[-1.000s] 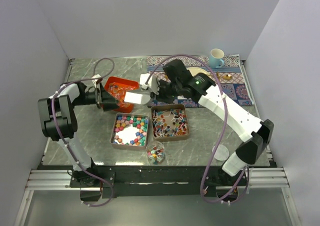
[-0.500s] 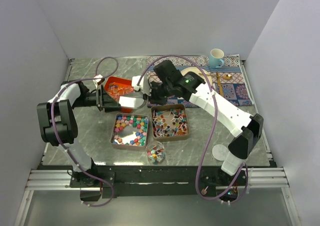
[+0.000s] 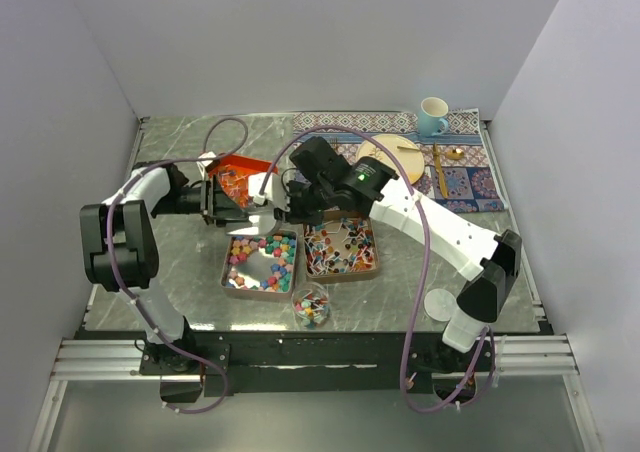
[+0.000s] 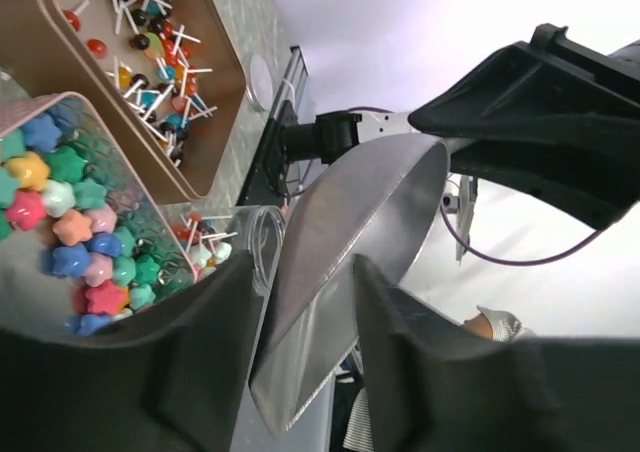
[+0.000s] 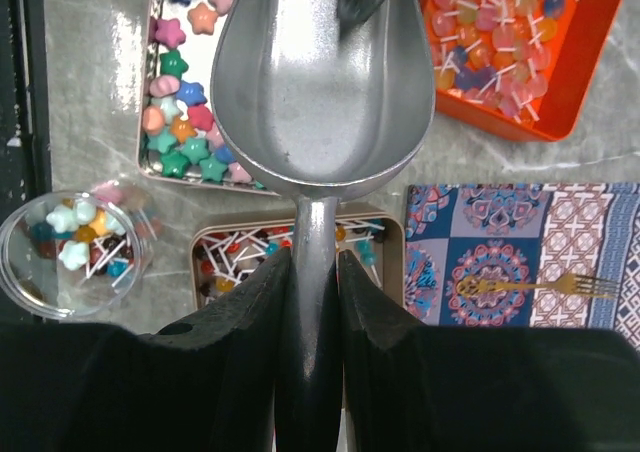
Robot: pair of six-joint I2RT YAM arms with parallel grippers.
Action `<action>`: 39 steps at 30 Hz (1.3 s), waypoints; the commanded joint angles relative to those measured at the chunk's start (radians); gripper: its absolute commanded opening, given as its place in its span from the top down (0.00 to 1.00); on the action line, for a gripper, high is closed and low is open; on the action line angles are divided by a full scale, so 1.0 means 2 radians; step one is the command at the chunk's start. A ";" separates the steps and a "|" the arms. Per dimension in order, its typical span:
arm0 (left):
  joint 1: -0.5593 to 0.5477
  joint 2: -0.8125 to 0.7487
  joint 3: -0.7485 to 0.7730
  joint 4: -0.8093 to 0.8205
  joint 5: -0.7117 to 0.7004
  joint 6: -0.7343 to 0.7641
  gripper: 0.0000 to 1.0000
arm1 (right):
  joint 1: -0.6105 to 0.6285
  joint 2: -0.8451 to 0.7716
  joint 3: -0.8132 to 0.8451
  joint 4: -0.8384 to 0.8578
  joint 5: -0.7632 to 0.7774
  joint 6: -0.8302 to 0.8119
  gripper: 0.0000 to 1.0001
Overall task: Pack the candies
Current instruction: Adjust the spatula.
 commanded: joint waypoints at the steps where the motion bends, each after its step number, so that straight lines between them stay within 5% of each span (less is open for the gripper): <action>1: -0.009 0.000 0.003 0.025 0.111 -0.028 0.59 | 0.000 -0.008 0.026 0.036 0.019 0.004 1.00; 2: -0.009 0.001 0.003 0.032 0.111 -0.034 0.67 | 0.000 -0.006 0.023 0.040 0.024 0.007 1.00; 7: -0.009 0.006 0.007 0.036 0.110 -0.051 0.73 | 0.000 0.014 0.019 0.056 0.044 0.014 1.00; 8: -0.009 0.007 0.008 0.037 0.111 -0.048 0.99 | 0.000 0.018 0.020 0.056 0.041 0.015 1.00; 10: -0.009 0.006 0.014 0.034 0.111 -0.046 0.99 | -0.002 0.027 0.023 0.048 0.016 0.017 1.00; 11: -0.009 0.005 0.018 0.031 0.111 -0.042 0.99 | -0.008 0.032 0.029 0.039 0.000 0.020 0.91; 12: -0.009 0.003 0.020 0.031 0.111 -0.039 0.99 | -0.012 0.036 0.040 0.019 -0.020 0.023 0.50; 15: -0.009 0.004 0.021 0.037 0.111 -0.048 0.99 | -0.028 0.039 0.044 0.011 -0.074 0.040 0.29; 17: -0.009 0.005 0.016 0.041 0.111 -0.050 0.99 | -0.029 0.038 0.044 0.008 -0.077 0.035 0.25; 20: -0.009 0.007 0.017 0.039 0.111 -0.048 0.99 | -0.029 0.046 0.047 0.006 -0.069 0.030 0.26; 33: -0.007 0.011 0.027 0.026 0.111 -0.038 0.99 | -0.022 0.099 0.094 -0.036 -0.045 0.034 0.66; 39: -0.005 0.011 0.028 0.025 0.111 -0.036 0.99 | -0.020 0.093 0.081 -0.039 -0.038 0.033 0.64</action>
